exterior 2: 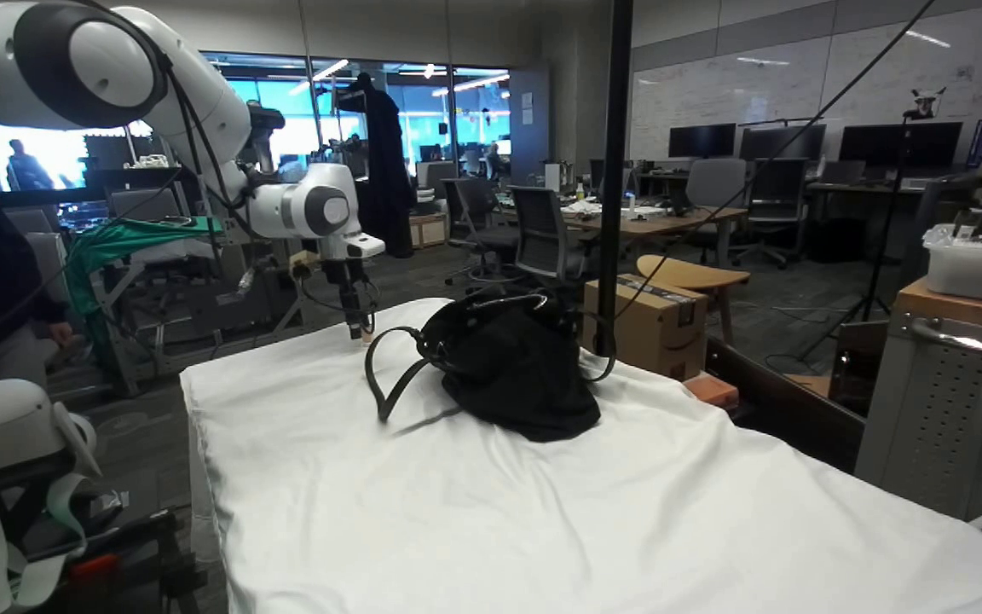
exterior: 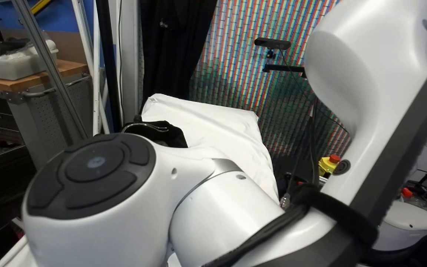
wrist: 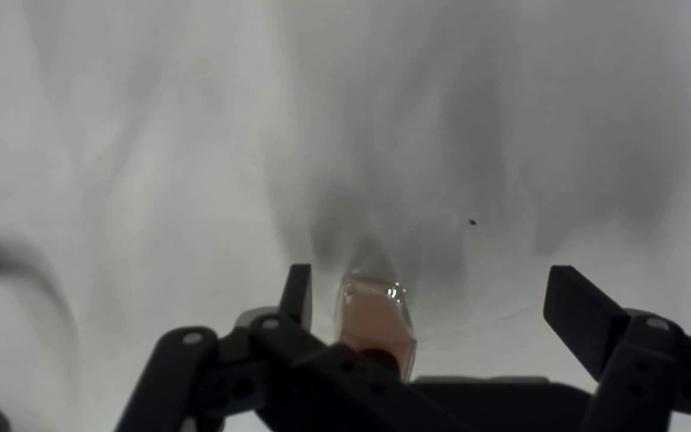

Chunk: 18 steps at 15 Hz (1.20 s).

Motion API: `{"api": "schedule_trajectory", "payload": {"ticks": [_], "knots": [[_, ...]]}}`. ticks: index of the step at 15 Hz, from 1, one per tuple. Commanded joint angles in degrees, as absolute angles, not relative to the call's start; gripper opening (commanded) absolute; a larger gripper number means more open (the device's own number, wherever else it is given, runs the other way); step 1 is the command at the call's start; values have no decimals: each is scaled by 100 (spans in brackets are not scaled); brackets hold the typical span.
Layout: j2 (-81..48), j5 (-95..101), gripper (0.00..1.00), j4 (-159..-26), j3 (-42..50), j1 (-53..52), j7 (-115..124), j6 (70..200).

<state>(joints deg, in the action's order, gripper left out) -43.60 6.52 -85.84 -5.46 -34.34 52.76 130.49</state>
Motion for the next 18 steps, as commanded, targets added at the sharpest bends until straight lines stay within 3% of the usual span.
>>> {"api": "schedule_trajectory", "payload": {"ticks": [1,18], "knots": [[-4113,709,100,-8978,-467,-3440,5281,13389],[-3693,917,100,-9346,-376,-3401,5292,13582]]}}
